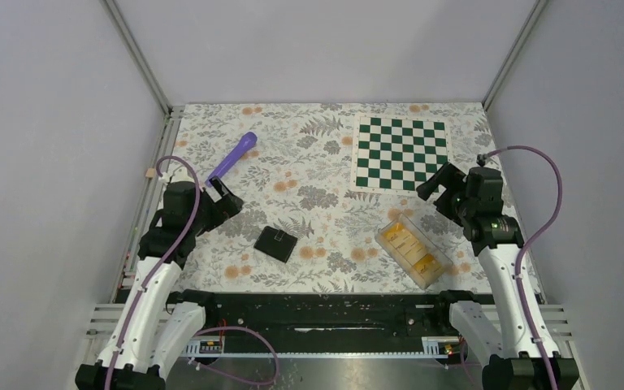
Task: Put the credit cards into the card holder
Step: Pick up the card holder from the center of the board.
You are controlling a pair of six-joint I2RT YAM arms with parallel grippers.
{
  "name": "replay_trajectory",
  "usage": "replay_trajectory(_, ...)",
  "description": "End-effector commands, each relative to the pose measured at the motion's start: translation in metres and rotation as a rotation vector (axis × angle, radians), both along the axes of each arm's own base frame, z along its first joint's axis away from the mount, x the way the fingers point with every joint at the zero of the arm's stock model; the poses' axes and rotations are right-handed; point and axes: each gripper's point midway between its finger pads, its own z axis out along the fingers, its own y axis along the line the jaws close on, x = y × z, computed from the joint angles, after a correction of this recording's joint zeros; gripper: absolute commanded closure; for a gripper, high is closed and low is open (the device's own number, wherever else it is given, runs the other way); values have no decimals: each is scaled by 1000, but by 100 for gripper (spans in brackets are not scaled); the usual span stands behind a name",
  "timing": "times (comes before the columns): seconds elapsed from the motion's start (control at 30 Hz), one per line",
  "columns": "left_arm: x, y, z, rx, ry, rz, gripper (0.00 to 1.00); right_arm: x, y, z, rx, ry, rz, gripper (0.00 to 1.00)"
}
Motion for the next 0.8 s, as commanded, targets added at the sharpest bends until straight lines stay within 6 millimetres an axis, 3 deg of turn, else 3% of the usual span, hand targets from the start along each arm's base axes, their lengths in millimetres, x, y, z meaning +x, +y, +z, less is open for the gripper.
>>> replay_trajectory(0.0,1,-12,17,-58,-43,-44,1,-15,21,-2,44,24,130,0)
replay_trajectory(0.2,-8,-18,4,-82,17,-74,1,-21,38,-12,56,54,226,1)
replay_trajectory(0.37,-19,-34,-13,-174,59,-111,1,-22,69,-20,17,100,325,2)
replay_trajectory(0.6,-32,-68,-46,-395,138,-181,2,-32,163,-47,68,256,570,6)
replay_trajectory(0.77,-39,-76,-73,-473,232,-166,7,-42,241,-62,103,349,739,8)
